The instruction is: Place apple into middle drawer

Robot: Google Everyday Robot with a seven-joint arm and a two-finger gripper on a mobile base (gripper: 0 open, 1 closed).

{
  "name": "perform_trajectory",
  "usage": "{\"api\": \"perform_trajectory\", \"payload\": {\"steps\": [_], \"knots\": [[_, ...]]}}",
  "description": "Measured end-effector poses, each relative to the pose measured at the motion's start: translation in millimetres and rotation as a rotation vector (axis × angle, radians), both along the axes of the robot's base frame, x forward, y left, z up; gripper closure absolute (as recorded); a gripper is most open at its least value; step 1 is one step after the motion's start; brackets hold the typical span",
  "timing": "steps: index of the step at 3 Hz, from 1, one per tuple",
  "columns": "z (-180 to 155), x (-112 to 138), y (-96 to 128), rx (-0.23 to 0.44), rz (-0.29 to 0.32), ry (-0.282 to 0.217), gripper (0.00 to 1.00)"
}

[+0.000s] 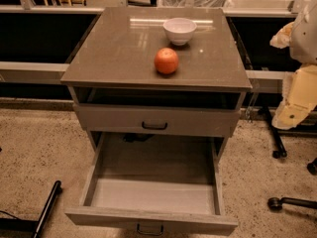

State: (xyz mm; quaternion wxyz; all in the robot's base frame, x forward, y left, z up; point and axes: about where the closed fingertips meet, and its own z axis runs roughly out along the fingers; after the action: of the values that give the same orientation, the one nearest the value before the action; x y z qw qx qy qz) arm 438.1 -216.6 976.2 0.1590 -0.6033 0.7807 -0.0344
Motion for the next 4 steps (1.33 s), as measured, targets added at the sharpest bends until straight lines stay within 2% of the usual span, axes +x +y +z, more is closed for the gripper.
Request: {"api": "perform_trajectory", "payload": {"steps": [1,2,3,4], "knots": [[0.0,0.0,0.0,0.000,0.000,0.000,0.00],[-9.2,44.8,19.1,0.049,0.039,-0.015,0.00],[-30.2,186.4,84.8,0.222,0.124,-0.107,0.00],[-55.8,267.9,115.5,0.330,0.130,-0.158,0.00]]}}
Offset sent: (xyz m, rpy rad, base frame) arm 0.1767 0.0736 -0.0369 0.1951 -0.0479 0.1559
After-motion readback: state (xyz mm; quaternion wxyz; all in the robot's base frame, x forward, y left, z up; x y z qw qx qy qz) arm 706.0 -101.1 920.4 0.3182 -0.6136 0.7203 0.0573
